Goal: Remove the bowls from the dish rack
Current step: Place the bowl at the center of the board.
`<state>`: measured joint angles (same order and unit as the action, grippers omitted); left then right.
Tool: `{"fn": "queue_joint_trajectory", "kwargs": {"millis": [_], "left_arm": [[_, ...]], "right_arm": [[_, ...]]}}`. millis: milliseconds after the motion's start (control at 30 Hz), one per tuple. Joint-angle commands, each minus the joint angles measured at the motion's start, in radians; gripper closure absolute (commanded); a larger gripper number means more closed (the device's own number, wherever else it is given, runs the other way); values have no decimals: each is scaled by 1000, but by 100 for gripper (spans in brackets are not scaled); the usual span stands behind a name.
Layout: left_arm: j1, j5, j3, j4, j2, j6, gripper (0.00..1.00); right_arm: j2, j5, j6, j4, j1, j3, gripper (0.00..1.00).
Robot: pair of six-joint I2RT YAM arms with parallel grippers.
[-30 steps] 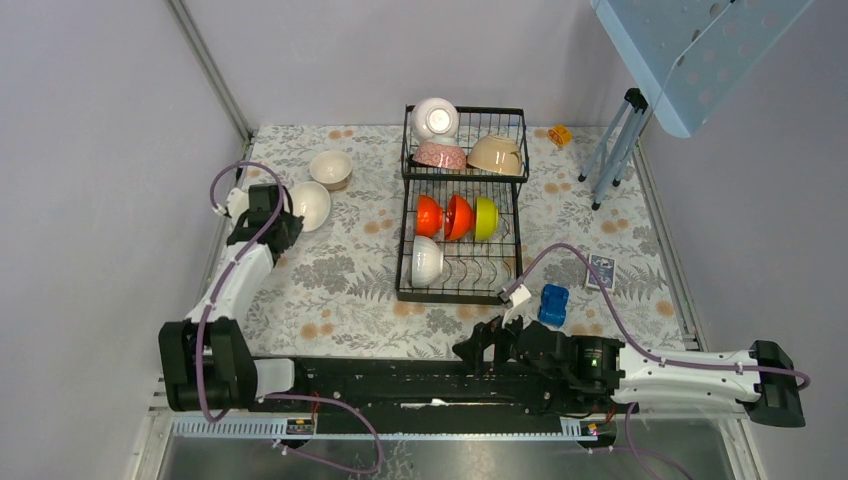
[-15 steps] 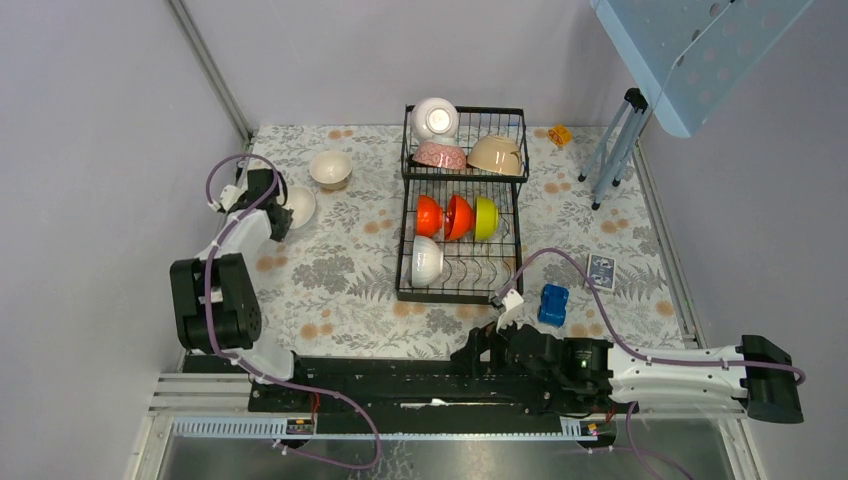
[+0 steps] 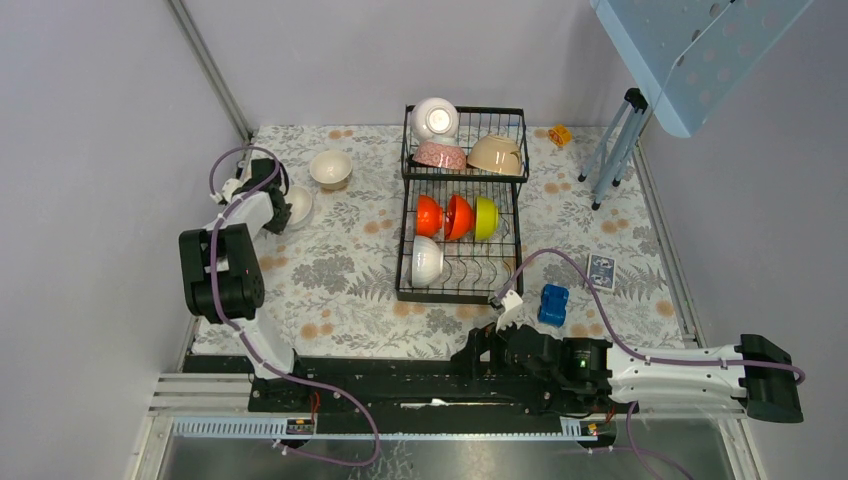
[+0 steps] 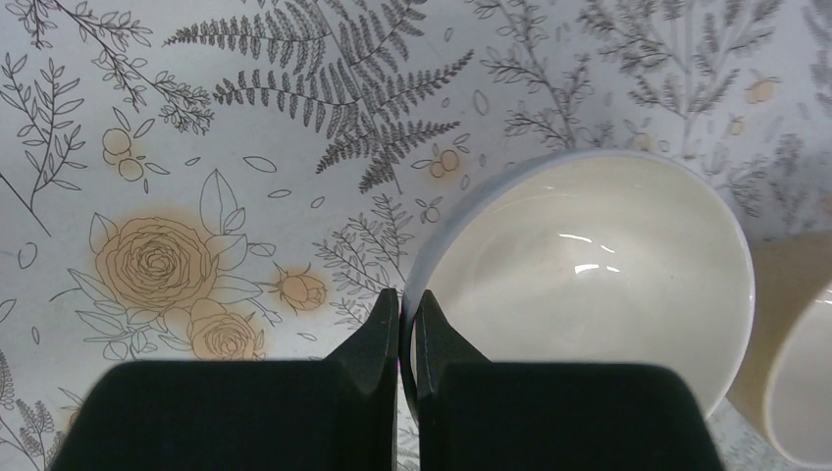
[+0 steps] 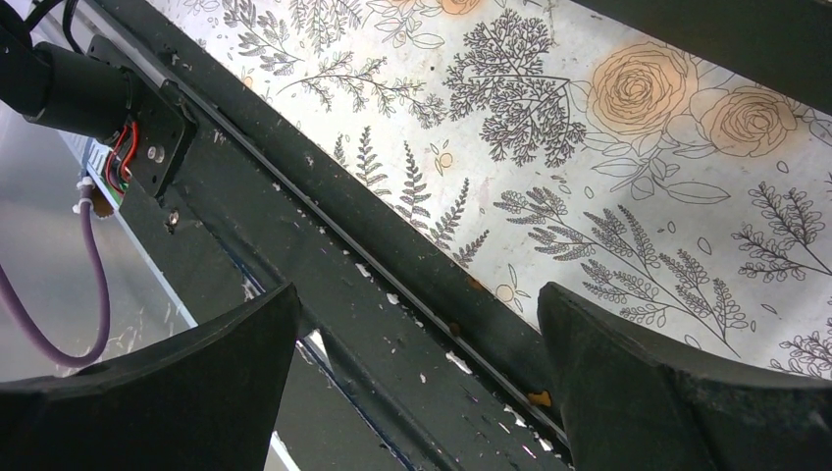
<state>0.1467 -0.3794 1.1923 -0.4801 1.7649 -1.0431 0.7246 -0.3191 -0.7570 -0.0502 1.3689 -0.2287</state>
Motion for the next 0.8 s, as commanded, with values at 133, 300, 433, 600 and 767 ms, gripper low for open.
{"fn": "queue_joint_trajectory", "kwargs": {"millis": [133, 300, 433, 600, 767], "left_arm": [[12, -18, 57, 23, 46, -24, 100], [15, -14, 64, 26, 69, -23, 100], [17, -9, 62, 27, 76, -19, 90], [18, 10, 54, 30, 63, -6, 71], [19, 25, 40, 29, 26, -2, 53]], "right_arm": [[-17, 11, -24, 26, 2, -59, 3], [-41, 8, -30, 35, 2, -57, 3], [-39, 2, -28, 42, 2, -59, 3], [-28, 6, -28, 38, 2, -61, 3], [-33, 9, -26, 44, 2, -64, 2]]}}
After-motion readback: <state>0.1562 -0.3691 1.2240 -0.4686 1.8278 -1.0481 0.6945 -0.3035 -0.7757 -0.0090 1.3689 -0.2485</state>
